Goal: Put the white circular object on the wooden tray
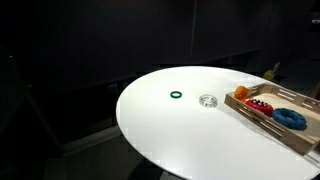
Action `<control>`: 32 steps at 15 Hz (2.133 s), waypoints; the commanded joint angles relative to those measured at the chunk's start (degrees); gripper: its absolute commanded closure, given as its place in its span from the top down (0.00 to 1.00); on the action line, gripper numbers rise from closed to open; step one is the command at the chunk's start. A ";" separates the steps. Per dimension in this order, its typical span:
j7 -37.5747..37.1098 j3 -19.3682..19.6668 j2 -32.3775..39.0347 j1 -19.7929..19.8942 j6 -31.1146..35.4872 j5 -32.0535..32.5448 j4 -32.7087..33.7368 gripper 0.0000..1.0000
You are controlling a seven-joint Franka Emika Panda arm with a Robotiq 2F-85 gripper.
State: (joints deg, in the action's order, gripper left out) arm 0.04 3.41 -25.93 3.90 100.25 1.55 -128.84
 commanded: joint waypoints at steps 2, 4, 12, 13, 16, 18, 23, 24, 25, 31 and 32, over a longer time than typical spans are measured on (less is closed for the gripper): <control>0.27 -0.27 0.94 -0.35 0.04 0.23 0.71 1.00; 0.57 -0.36 2.08 -0.70 0.18 -0.16 1.64 1.00; 0.93 -1.90 9.14 -3.05 4.83 -0.25 6.71 1.00; 0.92 -2.09 10.31 -3.28 5.56 -0.32 7.54 1.00; 0.87 -2.61 13.69 -3.91 8.13 -0.74 10.02 1.00; 0.59 -3.05 16.18 -4.47 10.05 -1.08 11.59 1.00; -0.09 -4.70 21.95 -5.99 14.21 -2.72 14.29 1.00; -0.18 -5.08 23.01 -6.33 14.76 -2.81 14.73 1.00; -0.15 -5.46 24.07 -6.63 15.45 -3.01 15.02 1.00; -0.63 -7.43 30.12 -8.36 18.79 -1.99 15.95 1.00; -0.86 -7.62 31.01 -8.61 19.36 -1.79 15.80 1.00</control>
State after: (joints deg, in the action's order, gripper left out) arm 0.10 -3.58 2.22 -4.28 118.96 -0.62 -115.02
